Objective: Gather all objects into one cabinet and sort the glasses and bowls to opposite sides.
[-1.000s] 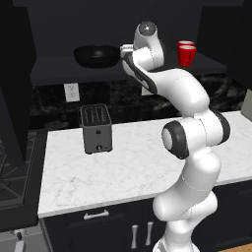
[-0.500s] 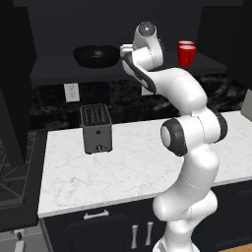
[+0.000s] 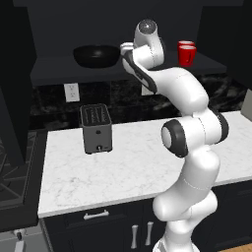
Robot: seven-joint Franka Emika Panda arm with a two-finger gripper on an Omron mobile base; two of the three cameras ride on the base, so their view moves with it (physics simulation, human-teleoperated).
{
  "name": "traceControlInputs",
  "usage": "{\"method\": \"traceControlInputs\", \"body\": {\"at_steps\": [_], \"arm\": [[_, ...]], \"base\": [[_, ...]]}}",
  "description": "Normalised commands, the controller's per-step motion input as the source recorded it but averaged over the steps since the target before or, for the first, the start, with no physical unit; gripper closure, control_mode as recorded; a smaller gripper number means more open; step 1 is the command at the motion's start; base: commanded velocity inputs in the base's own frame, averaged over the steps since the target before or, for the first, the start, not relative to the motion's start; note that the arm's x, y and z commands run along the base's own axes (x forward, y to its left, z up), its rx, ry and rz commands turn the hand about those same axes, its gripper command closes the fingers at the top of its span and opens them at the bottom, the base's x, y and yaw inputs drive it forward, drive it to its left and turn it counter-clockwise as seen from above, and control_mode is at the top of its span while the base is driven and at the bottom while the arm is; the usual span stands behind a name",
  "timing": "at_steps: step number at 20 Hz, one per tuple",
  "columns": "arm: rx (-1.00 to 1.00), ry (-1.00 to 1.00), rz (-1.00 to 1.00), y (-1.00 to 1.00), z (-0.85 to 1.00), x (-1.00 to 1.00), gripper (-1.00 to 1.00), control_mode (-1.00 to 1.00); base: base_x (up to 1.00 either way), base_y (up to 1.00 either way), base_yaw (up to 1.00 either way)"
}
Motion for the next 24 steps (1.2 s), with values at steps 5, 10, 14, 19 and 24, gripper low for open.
{"method": "traceControlInputs", "body": {"at_steps": [5,10,14,19,24], "arm": [[0.00,-0.01,0.00,-0.09,0.00,-0.39,1.00,-1.00],[0.00,0.00,-0.04,-0.29,0.00,-0.02,1.00,-1.00],[0.00,0.00,-0.07,-0.33,0.00,0.00,1.00,-1.00],[0.00,0.00,-0.09,-0.21,0.00,0.00,1.00,-1.00],[0.00,0.00,-0.10,-0.03,0.00,0.00,1.00,-1.00]], "base": [[0.00,0.00,0.00],[0.00,0.00,0.00],[0.00,0.00,0.00],[0.00,0.00,0.00],[0.00,0.00,0.00]]}}
